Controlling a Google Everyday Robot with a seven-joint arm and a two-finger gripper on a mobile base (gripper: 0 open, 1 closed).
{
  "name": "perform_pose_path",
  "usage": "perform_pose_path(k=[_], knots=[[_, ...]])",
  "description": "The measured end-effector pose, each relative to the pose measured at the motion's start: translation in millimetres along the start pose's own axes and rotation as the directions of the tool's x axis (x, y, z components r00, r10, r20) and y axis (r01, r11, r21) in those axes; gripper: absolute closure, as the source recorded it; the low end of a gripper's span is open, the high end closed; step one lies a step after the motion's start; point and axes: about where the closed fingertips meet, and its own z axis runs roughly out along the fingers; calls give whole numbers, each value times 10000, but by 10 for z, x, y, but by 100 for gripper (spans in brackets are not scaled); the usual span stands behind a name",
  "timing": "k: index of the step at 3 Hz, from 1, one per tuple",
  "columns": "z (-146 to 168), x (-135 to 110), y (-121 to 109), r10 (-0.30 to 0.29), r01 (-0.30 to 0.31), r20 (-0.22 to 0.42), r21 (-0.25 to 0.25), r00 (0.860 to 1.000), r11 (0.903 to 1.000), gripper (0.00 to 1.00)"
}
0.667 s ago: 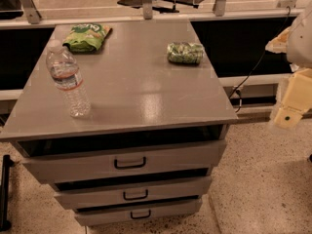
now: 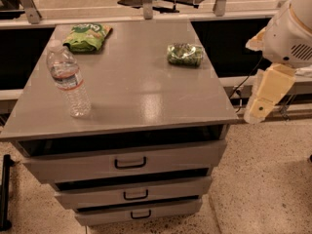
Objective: Pick green can
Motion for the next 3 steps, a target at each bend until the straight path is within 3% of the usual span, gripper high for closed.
perform_pose_path(k=[1, 2, 3], knots=[[325, -340, -413, -105, 90, 883, 167, 9960, 9998, 0], [685, -741, -1012, -101, -7, 2085, 515, 9780, 9987, 0], [976, -1084, -1545, -96, -179, 3278, 808, 9447, 9966, 0]])
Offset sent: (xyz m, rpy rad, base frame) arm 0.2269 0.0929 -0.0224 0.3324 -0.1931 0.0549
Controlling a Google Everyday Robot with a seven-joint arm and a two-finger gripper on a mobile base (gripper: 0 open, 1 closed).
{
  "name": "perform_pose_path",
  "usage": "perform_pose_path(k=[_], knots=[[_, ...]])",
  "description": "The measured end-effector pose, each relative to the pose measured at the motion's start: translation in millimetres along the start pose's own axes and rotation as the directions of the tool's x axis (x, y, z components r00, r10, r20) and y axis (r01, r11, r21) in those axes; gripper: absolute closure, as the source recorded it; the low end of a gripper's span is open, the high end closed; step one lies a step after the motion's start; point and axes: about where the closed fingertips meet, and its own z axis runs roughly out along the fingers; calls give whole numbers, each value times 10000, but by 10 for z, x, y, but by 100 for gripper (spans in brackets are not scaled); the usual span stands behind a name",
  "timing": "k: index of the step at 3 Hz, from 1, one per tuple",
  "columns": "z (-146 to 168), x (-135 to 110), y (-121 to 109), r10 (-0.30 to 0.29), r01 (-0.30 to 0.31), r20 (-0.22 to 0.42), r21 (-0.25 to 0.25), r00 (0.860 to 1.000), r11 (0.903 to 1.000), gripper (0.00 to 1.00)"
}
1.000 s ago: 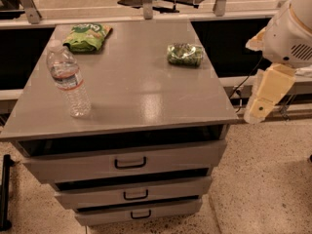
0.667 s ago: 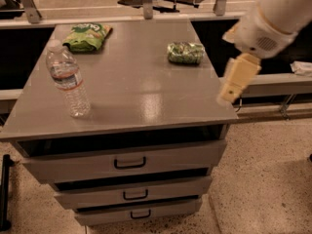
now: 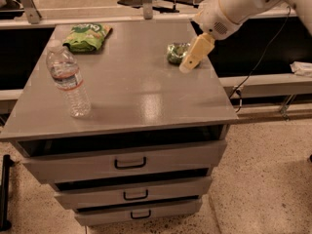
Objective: Pick green can
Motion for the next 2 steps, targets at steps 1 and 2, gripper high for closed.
perform_pose_path(k=[1, 2], knots=[[426, -32, -390, 455, -458, 590, 40, 9972, 9989, 0], [803, 71, -607, 1072, -1066, 607, -142, 9924, 9942, 0]])
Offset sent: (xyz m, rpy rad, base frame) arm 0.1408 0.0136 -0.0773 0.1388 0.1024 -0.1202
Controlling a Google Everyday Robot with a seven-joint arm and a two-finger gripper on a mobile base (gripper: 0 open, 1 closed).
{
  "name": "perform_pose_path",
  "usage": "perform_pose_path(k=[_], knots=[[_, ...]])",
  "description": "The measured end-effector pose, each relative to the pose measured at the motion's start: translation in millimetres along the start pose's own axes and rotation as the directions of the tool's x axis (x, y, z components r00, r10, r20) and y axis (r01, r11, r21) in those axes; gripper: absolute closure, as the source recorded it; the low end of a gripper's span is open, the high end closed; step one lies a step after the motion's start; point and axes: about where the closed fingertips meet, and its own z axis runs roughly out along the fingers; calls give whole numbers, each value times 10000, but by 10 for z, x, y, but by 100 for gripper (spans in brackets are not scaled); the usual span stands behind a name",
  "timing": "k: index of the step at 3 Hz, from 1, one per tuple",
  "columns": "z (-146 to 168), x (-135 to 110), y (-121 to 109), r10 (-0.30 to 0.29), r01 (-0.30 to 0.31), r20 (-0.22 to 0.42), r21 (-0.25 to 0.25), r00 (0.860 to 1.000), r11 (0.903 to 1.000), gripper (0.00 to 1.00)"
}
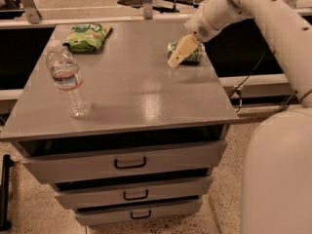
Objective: Pick green can
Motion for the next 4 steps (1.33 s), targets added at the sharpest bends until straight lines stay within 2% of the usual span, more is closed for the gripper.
perform_pose_path(k=[1, 2, 3, 4], knots=[[307, 154, -152, 603, -610, -403, -158, 9974, 9980, 0], [417, 293, -234, 922, -942, -849, -204, 9921, 9953, 17], [340, 303, -255, 980, -1008, -925, -260, 9909, 9946, 41], [208, 197, -155, 766, -813, -786, -580, 9940, 9950, 64]])
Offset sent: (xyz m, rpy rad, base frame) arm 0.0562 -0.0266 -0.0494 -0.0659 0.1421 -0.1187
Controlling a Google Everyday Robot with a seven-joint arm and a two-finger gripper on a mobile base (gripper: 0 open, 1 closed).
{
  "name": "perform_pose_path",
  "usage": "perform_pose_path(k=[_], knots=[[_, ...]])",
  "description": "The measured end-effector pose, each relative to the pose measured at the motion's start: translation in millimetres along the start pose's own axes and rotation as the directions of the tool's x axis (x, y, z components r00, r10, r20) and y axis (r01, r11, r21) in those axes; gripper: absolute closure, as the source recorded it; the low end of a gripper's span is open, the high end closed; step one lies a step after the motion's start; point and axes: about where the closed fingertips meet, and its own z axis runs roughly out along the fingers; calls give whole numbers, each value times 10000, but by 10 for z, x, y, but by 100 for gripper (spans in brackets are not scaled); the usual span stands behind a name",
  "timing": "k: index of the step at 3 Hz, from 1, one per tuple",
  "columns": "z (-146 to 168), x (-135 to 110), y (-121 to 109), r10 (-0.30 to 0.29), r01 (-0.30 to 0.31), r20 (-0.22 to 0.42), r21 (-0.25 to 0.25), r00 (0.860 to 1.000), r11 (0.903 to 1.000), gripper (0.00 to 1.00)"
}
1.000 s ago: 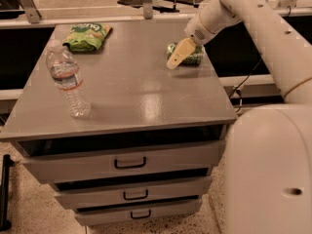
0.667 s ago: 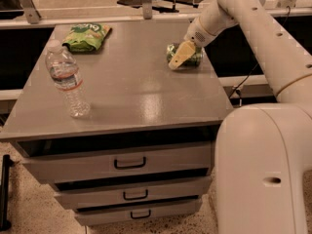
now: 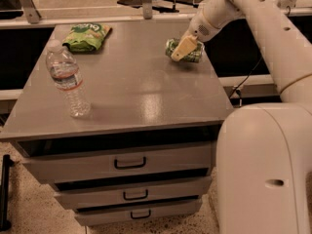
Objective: Pick green can
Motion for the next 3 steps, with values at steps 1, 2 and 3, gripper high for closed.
perform_pose_path(k=[1, 2, 3], knots=[[-274, -297, 398, -611, 680, 812, -847, 9948, 9941, 88], [-606, -700, 824, -952, 1367, 2374, -1651, 9667, 9768, 100], [-879, -1034, 1113, -700, 1778, 4020, -2374, 9130, 9550, 100]])
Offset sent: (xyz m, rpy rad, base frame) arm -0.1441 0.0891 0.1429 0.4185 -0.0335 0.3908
